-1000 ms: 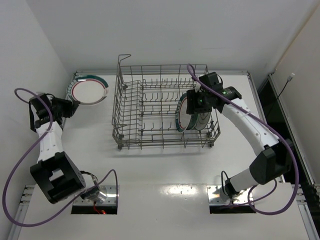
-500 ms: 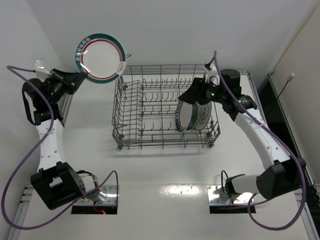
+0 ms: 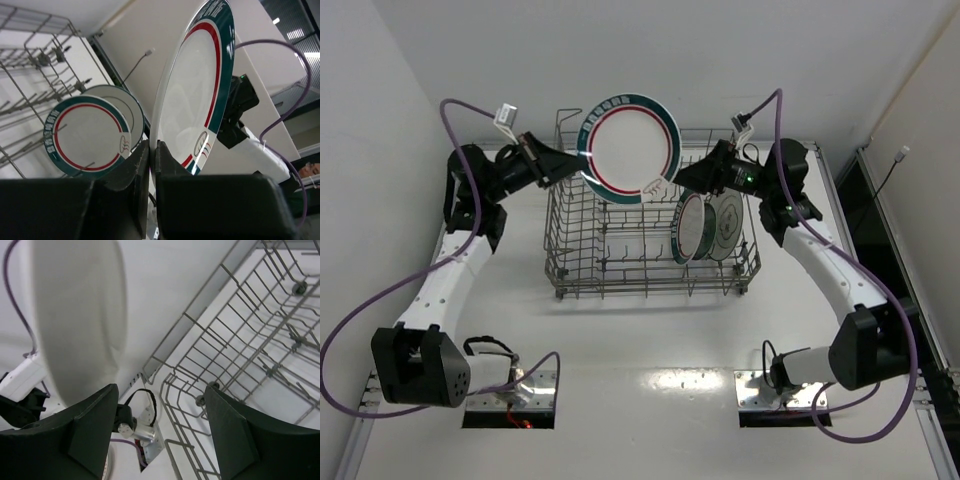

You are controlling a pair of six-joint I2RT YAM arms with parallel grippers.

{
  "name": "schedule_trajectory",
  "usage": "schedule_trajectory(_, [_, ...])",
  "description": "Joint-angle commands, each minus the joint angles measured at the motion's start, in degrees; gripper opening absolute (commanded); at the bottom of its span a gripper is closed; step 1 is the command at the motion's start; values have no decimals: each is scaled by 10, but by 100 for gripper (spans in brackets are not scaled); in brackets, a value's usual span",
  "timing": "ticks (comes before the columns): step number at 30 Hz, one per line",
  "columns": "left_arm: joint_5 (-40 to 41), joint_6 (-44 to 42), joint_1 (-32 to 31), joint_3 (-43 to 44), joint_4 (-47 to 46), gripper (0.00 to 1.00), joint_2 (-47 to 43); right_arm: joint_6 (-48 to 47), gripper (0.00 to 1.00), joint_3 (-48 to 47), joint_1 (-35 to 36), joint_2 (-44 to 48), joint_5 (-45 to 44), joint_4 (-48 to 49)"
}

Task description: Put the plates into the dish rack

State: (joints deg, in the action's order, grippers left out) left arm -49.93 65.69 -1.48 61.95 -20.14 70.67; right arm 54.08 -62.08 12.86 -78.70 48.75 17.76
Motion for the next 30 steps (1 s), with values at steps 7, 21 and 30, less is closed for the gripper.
schedule_trajectory(7, [48, -51, -68, 37, 18, 0, 29, 9, 67, -31, -8, 34, 13, 73])
schedule_trajectory(21, [48, -96, -32, 50, 85, 0, 17, 10, 67, 14, -62, 86, -7, 60])
schedule_trajectory(30, [53, -86, -62, 50, 63, 0, 17, 17, 67, 57, -55, 61, -7, 69])
